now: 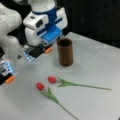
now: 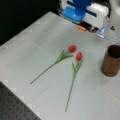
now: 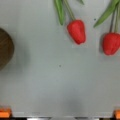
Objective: Flower insertion into a vase
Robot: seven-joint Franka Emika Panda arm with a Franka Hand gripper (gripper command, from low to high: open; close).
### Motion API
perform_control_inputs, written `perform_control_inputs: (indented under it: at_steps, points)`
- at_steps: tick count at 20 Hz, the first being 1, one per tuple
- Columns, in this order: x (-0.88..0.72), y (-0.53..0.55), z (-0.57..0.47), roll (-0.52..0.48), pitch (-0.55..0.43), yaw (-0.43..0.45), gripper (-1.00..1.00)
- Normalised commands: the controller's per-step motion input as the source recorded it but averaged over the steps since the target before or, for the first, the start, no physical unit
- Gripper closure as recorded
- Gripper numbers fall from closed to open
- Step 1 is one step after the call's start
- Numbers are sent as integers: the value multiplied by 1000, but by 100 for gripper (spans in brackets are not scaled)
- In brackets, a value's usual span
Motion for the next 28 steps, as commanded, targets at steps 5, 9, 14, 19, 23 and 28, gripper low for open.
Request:
perform_control_inputs:
  at_steps: [5,9,14,19,23,28]
  points:
    - [136,97,-138,4,-63,184,-100]
    - [278,154,-250,29,-16,131,-100]
    - [217,84,-167,61,-7,97,-100]
    - [224,60,-224,29,-46,139,-100]
    - [208,56,-237,17,142,62,-100]
    - [211,11,-171,69,85,21,-100]
